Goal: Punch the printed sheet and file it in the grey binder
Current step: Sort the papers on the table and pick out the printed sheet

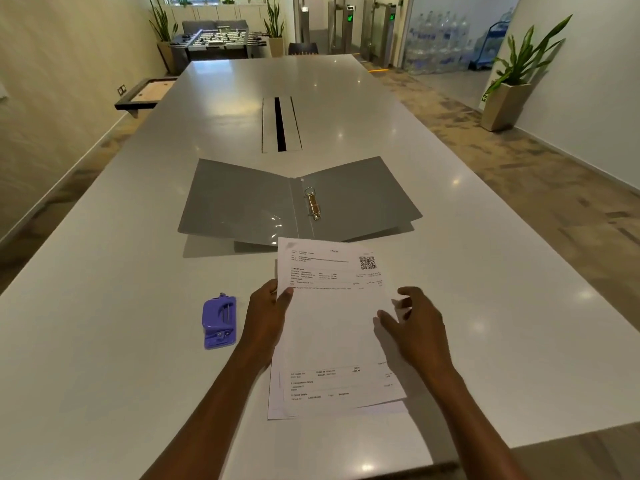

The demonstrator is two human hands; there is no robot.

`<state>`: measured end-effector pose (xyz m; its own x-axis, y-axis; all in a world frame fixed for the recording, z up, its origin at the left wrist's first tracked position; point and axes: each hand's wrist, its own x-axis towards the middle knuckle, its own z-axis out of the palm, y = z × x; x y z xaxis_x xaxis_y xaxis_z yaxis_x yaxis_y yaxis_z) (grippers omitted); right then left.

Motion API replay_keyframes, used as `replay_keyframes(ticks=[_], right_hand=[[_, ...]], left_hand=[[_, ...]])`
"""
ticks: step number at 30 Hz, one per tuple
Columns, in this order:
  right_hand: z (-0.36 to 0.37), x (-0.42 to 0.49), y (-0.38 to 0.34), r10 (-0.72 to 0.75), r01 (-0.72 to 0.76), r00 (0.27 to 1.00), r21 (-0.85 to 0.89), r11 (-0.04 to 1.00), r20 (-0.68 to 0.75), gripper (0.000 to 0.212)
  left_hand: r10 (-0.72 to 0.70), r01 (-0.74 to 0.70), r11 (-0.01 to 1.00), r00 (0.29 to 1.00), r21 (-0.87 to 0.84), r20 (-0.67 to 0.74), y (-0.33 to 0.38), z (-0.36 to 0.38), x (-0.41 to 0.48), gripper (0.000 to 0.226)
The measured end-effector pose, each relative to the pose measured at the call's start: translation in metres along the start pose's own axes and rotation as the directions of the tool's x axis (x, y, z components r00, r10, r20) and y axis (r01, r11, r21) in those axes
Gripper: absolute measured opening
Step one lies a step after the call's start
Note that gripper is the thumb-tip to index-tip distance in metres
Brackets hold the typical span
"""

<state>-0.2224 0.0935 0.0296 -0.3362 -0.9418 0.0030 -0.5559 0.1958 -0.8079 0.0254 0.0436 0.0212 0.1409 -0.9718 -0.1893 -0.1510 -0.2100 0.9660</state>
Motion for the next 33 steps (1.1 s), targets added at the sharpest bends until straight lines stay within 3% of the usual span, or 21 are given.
replay_keyframes(ticks=[2,4,6,8,10,16,21,33], right_hand=[[-0.007,0.009,0.000,-0.003,0.003,1.000,0.038,0.999,-0.002,0.064],[-0.019,0.014,-0.011,0.062,-0.081,0.993,0.190,0.978,0.100,0.071],[-0.029,0.021,-0.022,0.076,-0.195,0.951,0.390,0.900,0.298,0.059],[-0.035,0.025,-0.026,-0.012,-0.281,0.879,0.540,0.794,0.476,0.041],[-0.037,0.026,-0.031,-0.085,-0.305,0.846,0.609,0.732,0.526,0.040],[-0.038,0.027,-0.057,-0.136,-0.095,0.937,0.609,0.787,0.322,0.032],[-0.039,0.027,-0.079,-0.204,0.036,0.958,0.626,0.779,0.199,0.018],[-0.010,0.014,-0.052,-0.114,-0.028,0.973,0.590,0.807,0.203,0.016]], left_hand=[[0.001,0.001,0.998,1.000,-0.063,0.023,0.003,-0.002,-0.002,0.027],[0.022,-0.017,0.993,0.999,-0.117,0.047,0.011,-0.005,-0.005,0.024],[0.056,-0.041,0.982,0.996,-0.183,0.076,0.022,-0.008,-0.009,0.020],[0.096,-0.073,0.974,0.991,-0.214,0.096,0.034,-0.010,-0.012,0.019],[0.129,-0.104,0.968,0.987,-0.229,0.095,0.046,-0.010,-0.014,0.019],[0.240,-0.191,0.924,0.964,-0.331,0.113,0.085,-0.014,-0.015,0.024],[0.300,-0.262,0.924,0.949,-0.277,0.102,0.108,-0.012,-0.008,0.019],[0.196,-0.174,0.961,0.977,-0.213,0.087,0.072,-0.003,-0.007,0.019]])
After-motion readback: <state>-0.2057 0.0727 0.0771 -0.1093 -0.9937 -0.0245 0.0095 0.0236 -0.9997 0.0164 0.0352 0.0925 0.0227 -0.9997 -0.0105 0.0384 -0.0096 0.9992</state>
